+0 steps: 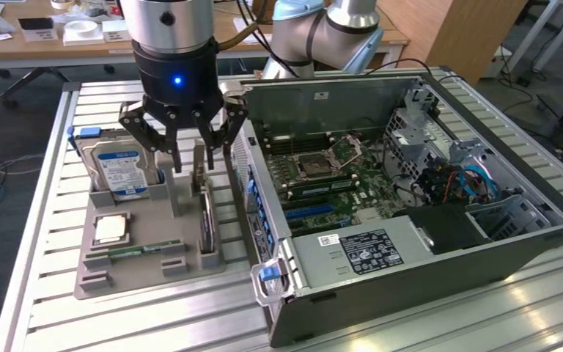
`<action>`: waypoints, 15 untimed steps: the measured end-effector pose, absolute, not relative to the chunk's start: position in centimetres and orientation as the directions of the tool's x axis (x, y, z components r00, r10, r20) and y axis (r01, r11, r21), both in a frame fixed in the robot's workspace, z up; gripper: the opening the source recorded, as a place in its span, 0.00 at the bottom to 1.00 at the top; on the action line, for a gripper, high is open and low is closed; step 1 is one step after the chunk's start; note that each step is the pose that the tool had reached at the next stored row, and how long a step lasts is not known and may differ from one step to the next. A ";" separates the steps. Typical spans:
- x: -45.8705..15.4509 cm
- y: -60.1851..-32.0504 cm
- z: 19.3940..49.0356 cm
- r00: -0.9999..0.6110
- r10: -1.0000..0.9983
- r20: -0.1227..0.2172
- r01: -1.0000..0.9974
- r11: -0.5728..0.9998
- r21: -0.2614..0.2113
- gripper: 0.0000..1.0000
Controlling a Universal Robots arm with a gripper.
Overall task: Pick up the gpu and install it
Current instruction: 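Pick up the gpu and move the gpu toward the slot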
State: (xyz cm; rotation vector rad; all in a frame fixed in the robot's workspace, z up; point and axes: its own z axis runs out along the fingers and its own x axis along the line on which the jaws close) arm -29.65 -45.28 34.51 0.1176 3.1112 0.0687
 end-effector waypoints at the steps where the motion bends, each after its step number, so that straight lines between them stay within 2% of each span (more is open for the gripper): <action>1: -29.7 -45.3 34.5 -0.997 0.076 -0.026 0.075 0.996 0.045 0.47; 15: -29.7 -45.3 34.0 -0.997 0.076 -0.026 0.075 0.996 0.045 0.47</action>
